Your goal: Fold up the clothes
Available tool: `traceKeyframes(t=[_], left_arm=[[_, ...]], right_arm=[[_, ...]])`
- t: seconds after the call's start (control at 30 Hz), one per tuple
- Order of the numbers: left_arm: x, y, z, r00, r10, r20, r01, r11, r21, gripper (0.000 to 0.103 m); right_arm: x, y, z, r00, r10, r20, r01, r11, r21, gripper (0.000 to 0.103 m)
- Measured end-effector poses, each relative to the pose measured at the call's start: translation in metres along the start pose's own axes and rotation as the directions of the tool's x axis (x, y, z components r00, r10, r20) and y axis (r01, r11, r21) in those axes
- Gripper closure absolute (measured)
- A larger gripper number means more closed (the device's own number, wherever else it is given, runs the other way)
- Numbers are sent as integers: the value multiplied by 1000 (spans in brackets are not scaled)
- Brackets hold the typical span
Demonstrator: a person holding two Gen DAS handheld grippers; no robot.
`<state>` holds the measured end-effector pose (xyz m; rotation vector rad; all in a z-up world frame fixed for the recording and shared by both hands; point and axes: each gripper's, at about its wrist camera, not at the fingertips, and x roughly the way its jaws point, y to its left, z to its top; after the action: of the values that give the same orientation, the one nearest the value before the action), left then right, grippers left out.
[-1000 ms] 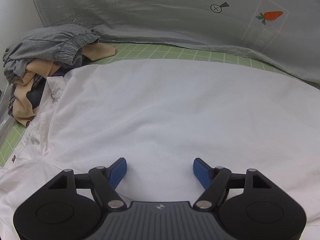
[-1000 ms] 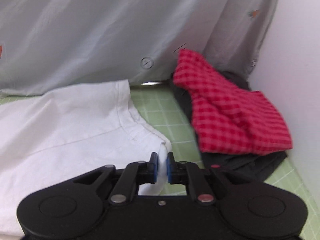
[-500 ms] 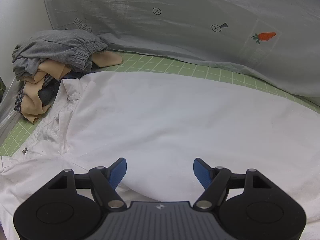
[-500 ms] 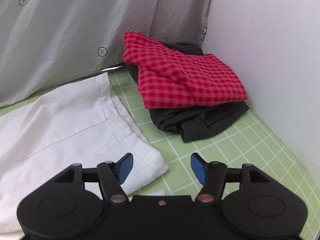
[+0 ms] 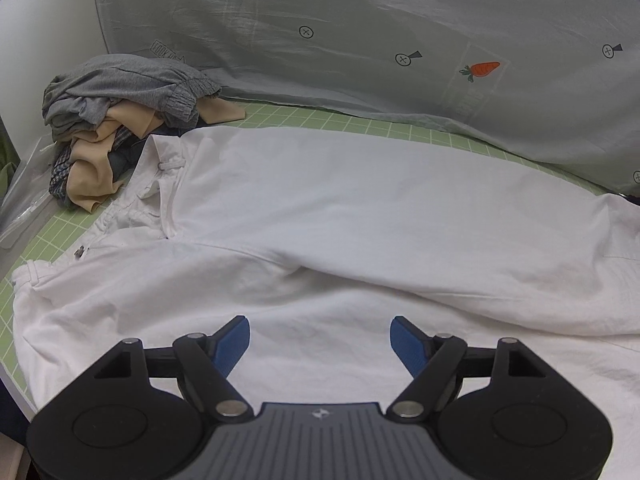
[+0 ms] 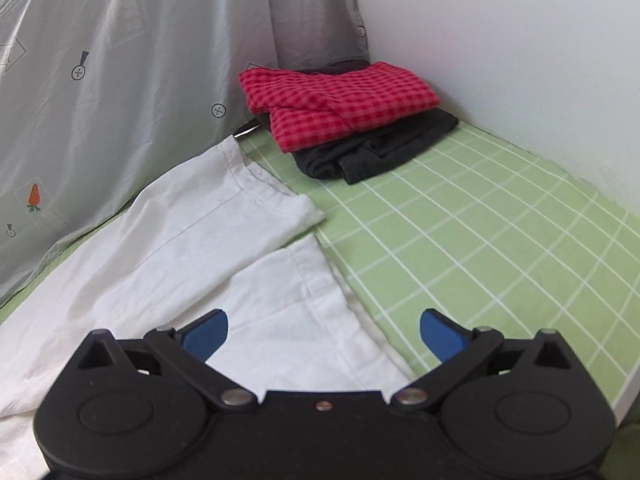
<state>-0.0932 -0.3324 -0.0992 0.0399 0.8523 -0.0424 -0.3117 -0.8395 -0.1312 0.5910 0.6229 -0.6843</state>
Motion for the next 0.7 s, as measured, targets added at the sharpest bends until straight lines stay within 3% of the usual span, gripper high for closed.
traceKeyframes(t=[0.13,0.3,0.7], left_arm=[[-12,8,-17,1000,4,-13,-4,1000,12,25],[-24,21,-33,1000,8,-25,-8,1000,3,25],[-35,32,-50,999,-15,-35,14,999,-39,25]], right_arm=[[-15,-31,-23,1000,-5,-27,9,993,121,0],[-35,-58,-48,999,-26,-44,34,981,191,0],[-60,-75,-80,994,95,-61,-71,948,310,0]])
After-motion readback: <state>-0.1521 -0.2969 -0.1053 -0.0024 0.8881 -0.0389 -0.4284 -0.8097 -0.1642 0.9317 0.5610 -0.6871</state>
